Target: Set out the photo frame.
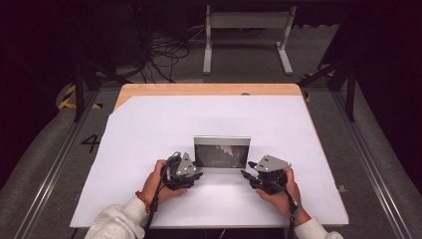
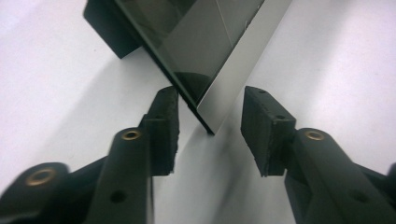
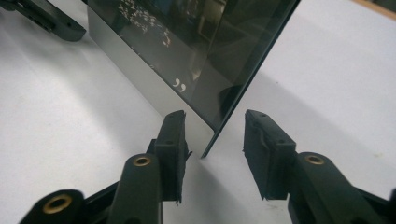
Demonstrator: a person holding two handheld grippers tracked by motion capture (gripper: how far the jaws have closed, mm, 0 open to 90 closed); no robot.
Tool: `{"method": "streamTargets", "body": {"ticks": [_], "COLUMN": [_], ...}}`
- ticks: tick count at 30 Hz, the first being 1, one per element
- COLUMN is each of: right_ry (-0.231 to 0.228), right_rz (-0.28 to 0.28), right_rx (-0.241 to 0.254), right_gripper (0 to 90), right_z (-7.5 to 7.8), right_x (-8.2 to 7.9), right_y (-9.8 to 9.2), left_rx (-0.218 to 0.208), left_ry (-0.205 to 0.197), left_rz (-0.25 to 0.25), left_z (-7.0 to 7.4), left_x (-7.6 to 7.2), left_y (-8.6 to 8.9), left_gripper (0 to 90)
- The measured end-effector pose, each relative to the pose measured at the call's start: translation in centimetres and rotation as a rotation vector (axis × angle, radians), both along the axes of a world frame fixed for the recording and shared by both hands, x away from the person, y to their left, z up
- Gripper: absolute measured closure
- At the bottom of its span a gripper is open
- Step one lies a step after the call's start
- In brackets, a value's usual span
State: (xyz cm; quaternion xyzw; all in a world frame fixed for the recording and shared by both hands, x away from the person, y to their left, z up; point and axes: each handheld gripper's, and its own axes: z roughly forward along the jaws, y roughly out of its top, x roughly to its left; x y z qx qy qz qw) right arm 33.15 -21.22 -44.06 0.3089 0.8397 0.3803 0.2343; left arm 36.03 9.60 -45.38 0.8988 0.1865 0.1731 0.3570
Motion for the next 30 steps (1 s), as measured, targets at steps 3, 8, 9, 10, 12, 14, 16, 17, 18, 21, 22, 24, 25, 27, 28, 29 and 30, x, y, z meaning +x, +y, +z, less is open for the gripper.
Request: {"method": "streamTargets", "body": {"ticks": [3,8,9,10,12,14,16,17,18,21,22,24,25,27,28,29,30], "right_ry": [-0.025,-0.036,-0.039,-0.042,-0.047,-0.048,-0.052,-0.053,-0.053,-0.052,-0.056,-0.054,-0.055,-0.045,-0.045,-0.045,-0.043], "right_rz": [0.008,0.019,0.024,0.028,0.029,0.032,0.035,0.037,0.034,0.032,0.028,0.028,0.019,0.012,0.011,0.008,0.004], "right_rx": [-0.015,-0.044,-0.058,-0.069,-0.067,-0.065,-0.070,-0.070,-0.065,-0.062,-0.065,-0.064,-0.068,-0.057,-0.057,-0.056,-0.050], "right_gripper": [57.1,54.8,54.1,53.9,53.5,53.3,52.7,52.6,52.6,51.8,51.0,48.9,47.6,44.8,43.6,42.7,41.4], "right_z": [0.4,0.6,0.5,0.6,0.6,0.6,0.6,0.6,0.6,0.6,0.5,0.5,0.5,0.3,0.3,0.2,0.2], "right_x": [-0.5,-1.4,-1.6,-1.7,-2.1,-2.3,-2.6,-2.7,-2.9,-3.2,-3.3,-3.5,-3.5,-3.6,-3.7,-3.7,-3.8], "right_y": [-0.1,-0.4,-0.5,-0.5,-0.8,-0.9,-1.2,-1.3,-1.5,-2.0,-2.1,-2.5,-2.7,-3.1,-3.3,-3.5,-3.7], "left_rx": [-0.020,-0.040,-0.030,-0.024,-0.030,-0.033,-0.033,-0.028,-0.038,-0.046,-0.053,-0.061,-0.067,-0.086,-0.098,-0.103,-0.111], "left_ry": [-0.010,-0.011,-0.014,-0.014,-0.009,-0.009,-0.009,-0.011,-0.003,0.001,0.002,-0.005,-0.008,-0.009,-0.002,-0.002,-0.001], "left_rz": [0.013,0.040,0.041,0.033,0.033,0.032,0.023,0.021,0.017,0.027,0.027,0.037,0.041,0.051,0.054,0.055,0.057], "left_z": [0.5,1.2,1.2,1.2,1.0,1.0,0.9,0.8,0.7,0.6,0.5,0.4,0.4,0.3,0.2,0.2,0.1], "left_x": [-0.3,-1.1,-1.4,-1.6,-2.1,-2.3,-2.7,-2.8,-2.9,-3.3,-3.4,-3.7,-3.8,-4.0,-4.1,-4.1,-4.3], "left_y": [1.0,2.4,2.6,2.8,3.3,3.6,4.1,4.3,4.6,5.1,5.4,5.9,6.1,6.8,7.1,7.3,7.5], "left_gripper": [52.2,45.3,43.9,42.6,40.7,39.5,35.8,34.7,33.6,31.6,30.5,29.0,26.7,25.1,23.7,23.2,22.7]}}
